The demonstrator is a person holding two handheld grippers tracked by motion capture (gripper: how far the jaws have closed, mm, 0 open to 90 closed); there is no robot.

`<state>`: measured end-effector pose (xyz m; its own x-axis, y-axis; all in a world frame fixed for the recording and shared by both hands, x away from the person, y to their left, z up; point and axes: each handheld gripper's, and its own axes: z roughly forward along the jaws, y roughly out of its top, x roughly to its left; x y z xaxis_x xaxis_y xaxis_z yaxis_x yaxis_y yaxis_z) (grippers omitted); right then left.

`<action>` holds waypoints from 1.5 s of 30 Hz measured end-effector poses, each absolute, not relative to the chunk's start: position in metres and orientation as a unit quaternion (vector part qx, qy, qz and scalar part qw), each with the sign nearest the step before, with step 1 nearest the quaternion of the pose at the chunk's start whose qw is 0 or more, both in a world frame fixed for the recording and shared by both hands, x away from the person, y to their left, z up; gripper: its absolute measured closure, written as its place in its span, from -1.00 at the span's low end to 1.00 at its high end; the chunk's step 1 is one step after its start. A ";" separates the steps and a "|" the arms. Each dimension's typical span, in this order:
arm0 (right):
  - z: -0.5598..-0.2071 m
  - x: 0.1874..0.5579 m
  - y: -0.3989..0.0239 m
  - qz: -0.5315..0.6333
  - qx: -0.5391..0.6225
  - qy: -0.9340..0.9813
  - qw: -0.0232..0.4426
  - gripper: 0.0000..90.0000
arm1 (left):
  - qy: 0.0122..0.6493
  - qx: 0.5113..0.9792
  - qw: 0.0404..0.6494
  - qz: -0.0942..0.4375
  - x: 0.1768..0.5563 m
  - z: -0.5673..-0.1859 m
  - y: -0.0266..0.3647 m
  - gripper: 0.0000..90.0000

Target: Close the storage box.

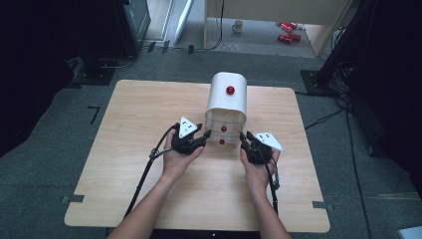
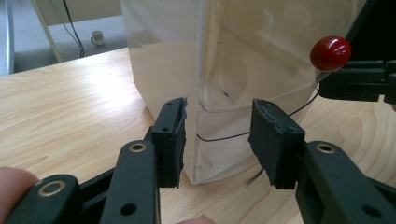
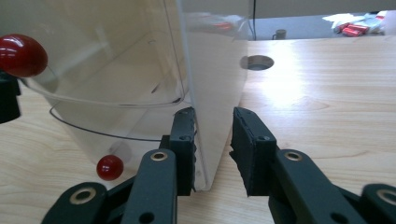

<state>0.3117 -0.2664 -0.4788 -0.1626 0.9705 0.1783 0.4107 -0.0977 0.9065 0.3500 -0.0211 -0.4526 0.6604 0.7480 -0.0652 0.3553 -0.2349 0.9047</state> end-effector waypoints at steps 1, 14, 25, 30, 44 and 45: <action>-0.479 0.313 -0.268 0.467 0.574 0.602 0.301 0.59 | 0.362 0.761 0.501 0.198 0.350 -0.452 -0.022 0.24; -0.476 0.317 -0.275 0.467 0.570 0.609 0.294 0.57 | 0.372 0.765 0.486 0.202 0.355 -0.450 -0.035 0.20; -0.471 0.308 -0.289 0.453 0.557 0.636 0.282 -0.12 | 0.328 0.798 0.477 0.166 0.343 -0.448 -0.019 -0.05; -0.466 0.298 -0.297 0.447 0.545 0.653 0.278 -0.77 | 0.348 0.790 0.475 0.173 0.336 -0.445 0.005 -0.57; -0.475 0.270 -0.338 0.414 0.556 0.676 0.251 -1.00 | 0.382 0.789 0.455 0.158 0.306 -0.467 0.066 -0.95; -0.476 0.268 -0.340 0.411 0.556 0.677 0.251 -1.00 | 0.385 0.791 0.448 0.160 0.304 -0.470 0.070 -0.95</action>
